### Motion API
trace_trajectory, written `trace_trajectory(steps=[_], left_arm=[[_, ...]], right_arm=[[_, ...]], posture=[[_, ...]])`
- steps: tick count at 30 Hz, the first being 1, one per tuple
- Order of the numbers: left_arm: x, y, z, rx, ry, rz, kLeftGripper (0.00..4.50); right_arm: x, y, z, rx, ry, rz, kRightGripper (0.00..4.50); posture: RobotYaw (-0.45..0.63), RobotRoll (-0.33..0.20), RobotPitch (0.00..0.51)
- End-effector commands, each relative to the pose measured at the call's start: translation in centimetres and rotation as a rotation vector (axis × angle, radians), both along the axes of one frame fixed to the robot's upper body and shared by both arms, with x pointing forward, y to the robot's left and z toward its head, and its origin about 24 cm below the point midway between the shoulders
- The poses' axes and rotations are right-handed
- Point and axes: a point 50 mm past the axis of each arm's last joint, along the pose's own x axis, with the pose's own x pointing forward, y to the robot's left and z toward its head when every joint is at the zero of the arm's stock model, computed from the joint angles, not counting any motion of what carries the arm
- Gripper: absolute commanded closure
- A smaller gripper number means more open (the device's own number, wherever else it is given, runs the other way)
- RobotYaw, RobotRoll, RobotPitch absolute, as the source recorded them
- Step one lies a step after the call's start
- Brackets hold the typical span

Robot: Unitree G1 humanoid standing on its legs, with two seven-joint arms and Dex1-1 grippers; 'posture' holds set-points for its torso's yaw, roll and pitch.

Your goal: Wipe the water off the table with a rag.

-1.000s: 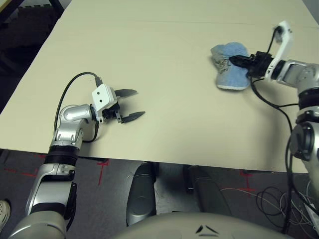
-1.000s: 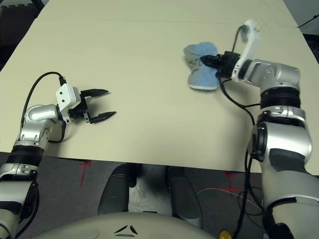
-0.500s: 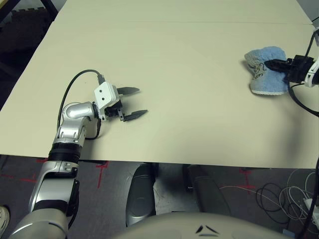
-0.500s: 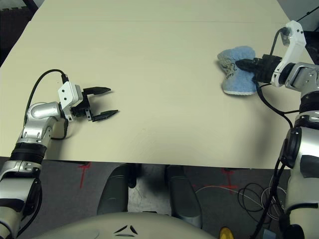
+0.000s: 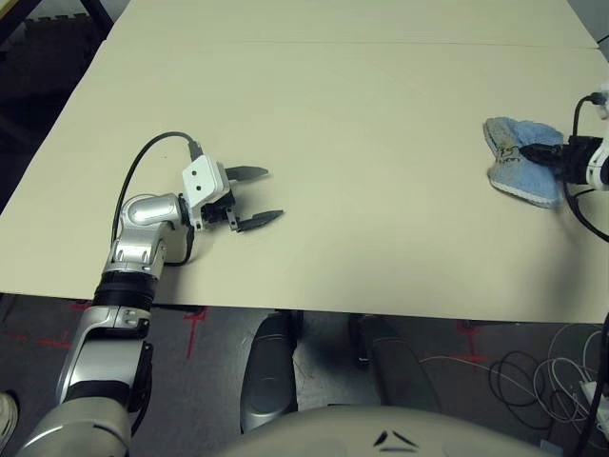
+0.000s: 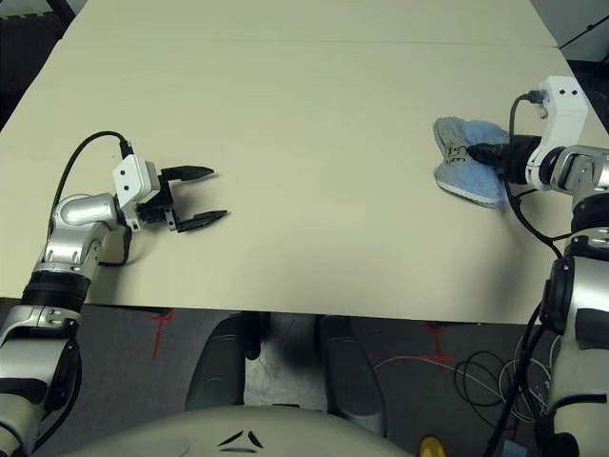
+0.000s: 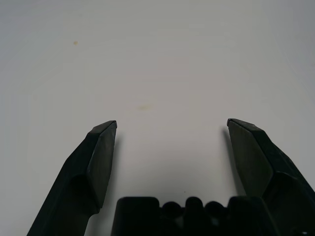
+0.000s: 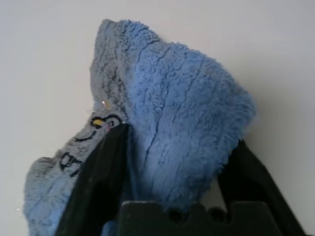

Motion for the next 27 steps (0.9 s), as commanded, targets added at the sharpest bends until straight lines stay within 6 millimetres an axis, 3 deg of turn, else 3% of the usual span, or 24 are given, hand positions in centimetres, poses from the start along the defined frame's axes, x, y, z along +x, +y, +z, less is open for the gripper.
trace_trajectory(steps=[1,5,13,21,27], left_arm=[[0.5,0.1,0.2,-0.041,0.022,0.041,0.00],[1.5,0.6,1.2,-0.135,-0.015,0.162,0.00],[3.7,4.6,3.5,-0.367,-0.111,0.576,0.00],[4.7,9.7,4.2,-0.510,-0.138,1.000,0.00],[4.3,11.8,4.1,-0.503,-0.161,1.137,0.00]], right_arm=[[-0.5,-1.4,0.5,-0.115,-0.025,-0.055,0.04],[-0.6,-2.2,1.8,-0.214,-0.124,-0.072,0.04],[-1.7,-4.6,3.2,-0.141,-0.408,-0.244,0.04],[-2.9,-5.2,2.0,-0.009,-0.611,-0.268,0.04],[-3.7,-5.4,1.4,-0.004,-0.716,-0.299,0.04]], posture=[[0.08,0.000,0.240],[0.07,0.000,0.236],[0.09,0.000,0.225],[0.10,0.000,0.219],[0.11,0.000,0.210]])
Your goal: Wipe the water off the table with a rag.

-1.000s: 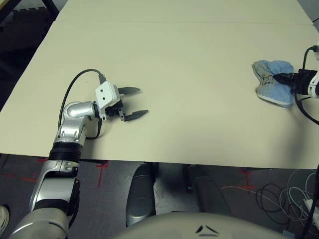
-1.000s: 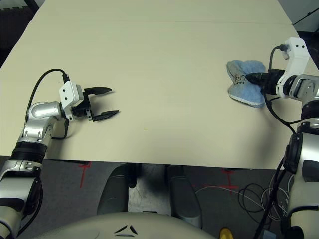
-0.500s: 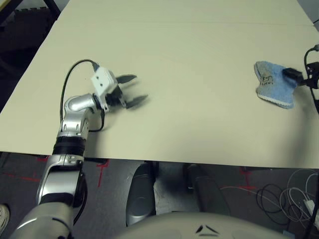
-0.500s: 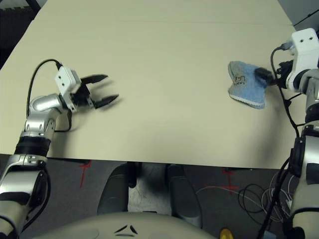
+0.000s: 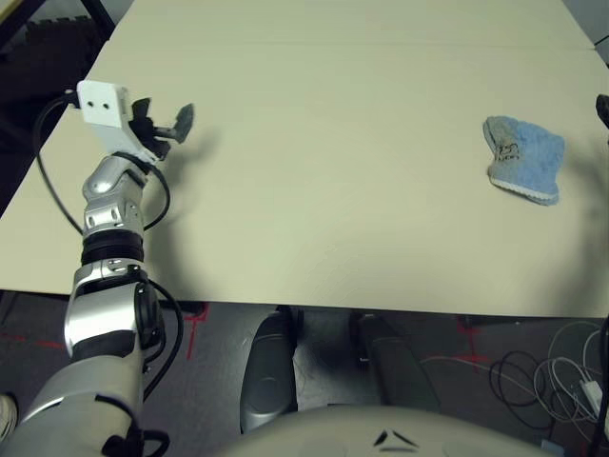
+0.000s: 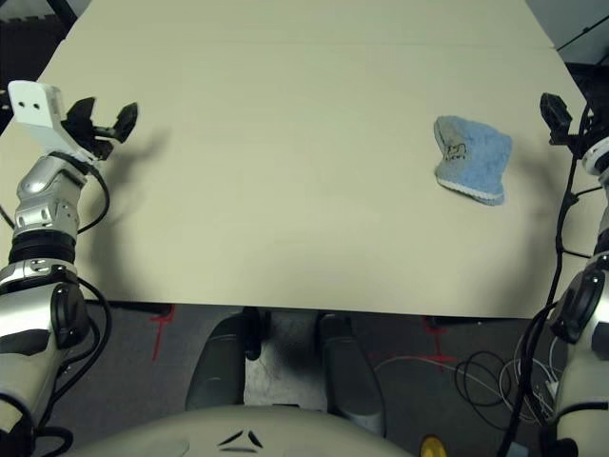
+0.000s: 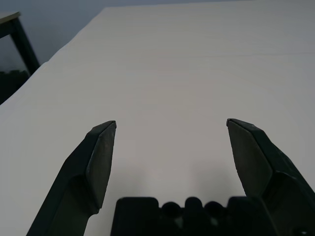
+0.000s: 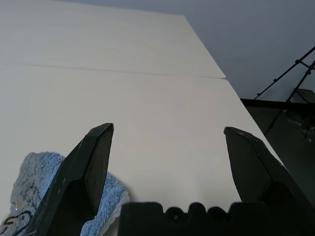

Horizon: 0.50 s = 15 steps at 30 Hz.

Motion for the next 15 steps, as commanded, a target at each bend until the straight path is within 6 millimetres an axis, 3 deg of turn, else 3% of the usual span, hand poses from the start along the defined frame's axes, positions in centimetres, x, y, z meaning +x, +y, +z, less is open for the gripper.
trace_trajectory(steps=[1,15], left_arm=[[-0.3,1.1,-0.3,0.025,0.018,0.062,0.00],[0.0,0.7,-0.2,0.107,0.037,-0.006,0.00]], right_arm=[[-0.9,-0.5,-0.6,0.006,-0.066,-0.042,0.04],[-1.2,0.0,-3.2,0.064,-0.093,-0.091,0.04]], posture=[[0.11,0.000,0.208],[0.09,0.000,0.197]])
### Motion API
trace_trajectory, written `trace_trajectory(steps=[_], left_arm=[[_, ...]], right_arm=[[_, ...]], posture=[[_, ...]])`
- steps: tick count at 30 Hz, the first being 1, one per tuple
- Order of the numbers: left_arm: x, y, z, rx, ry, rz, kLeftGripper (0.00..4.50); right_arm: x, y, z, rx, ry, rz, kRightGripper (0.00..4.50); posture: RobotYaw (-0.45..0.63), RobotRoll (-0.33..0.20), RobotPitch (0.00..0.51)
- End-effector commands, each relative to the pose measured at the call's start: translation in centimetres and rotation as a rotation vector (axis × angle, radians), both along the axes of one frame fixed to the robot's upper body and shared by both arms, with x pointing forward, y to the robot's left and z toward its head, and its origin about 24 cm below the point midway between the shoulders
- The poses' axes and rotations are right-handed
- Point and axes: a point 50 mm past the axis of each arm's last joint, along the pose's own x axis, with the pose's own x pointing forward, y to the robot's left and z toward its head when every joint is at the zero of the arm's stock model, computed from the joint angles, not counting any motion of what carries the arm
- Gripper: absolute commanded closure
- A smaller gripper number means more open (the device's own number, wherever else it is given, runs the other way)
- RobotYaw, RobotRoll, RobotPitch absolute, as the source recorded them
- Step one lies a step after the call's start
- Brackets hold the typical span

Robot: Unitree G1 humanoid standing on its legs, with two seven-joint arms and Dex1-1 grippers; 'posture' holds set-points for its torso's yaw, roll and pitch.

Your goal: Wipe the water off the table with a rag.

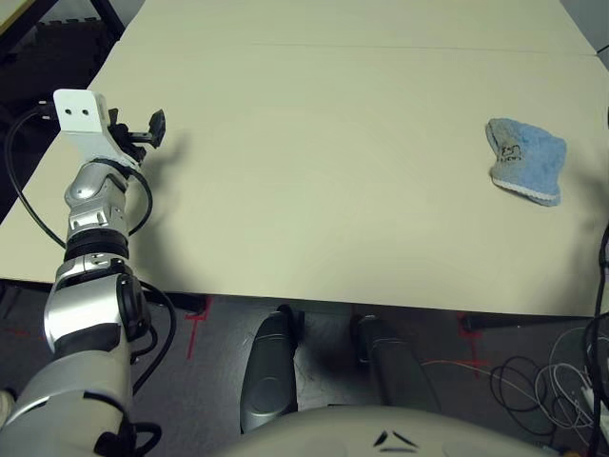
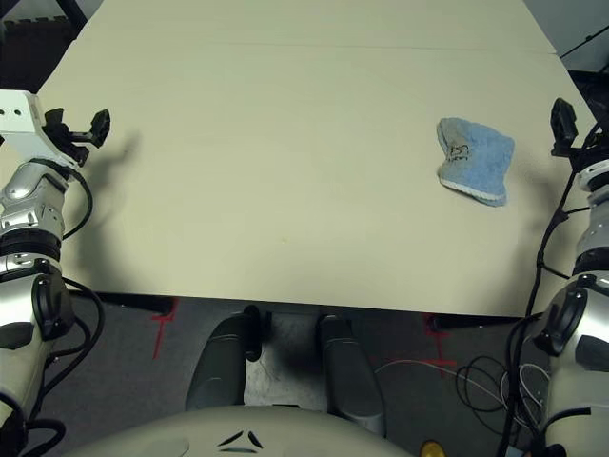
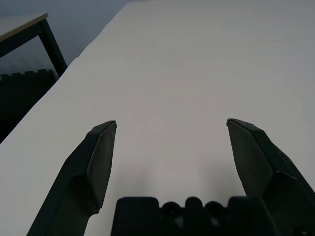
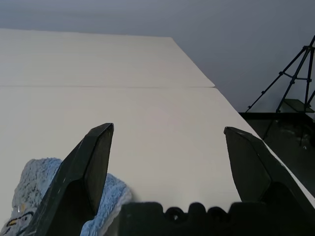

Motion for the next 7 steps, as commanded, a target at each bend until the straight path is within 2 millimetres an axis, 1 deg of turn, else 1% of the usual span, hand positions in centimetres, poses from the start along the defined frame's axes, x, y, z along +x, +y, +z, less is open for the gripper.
trace_trajectory(steps=[1,7], left_arm=[[-0.01,0.15,-0.22,0.021,0.023,-0.006,0.00],[0.11,-0.12,-0.27,0.038,0.029,-0.021,0.00]], right_arm=[[-0.45,-0.30,-0.56,0.020,-0.008,-0.027,0.04],[-0.38,-0.32,-0.58,0.031,-0.005,-0.040,0.04]], posture=[[0.09,0.000,0.196],[0.09,0.000,0.198]])
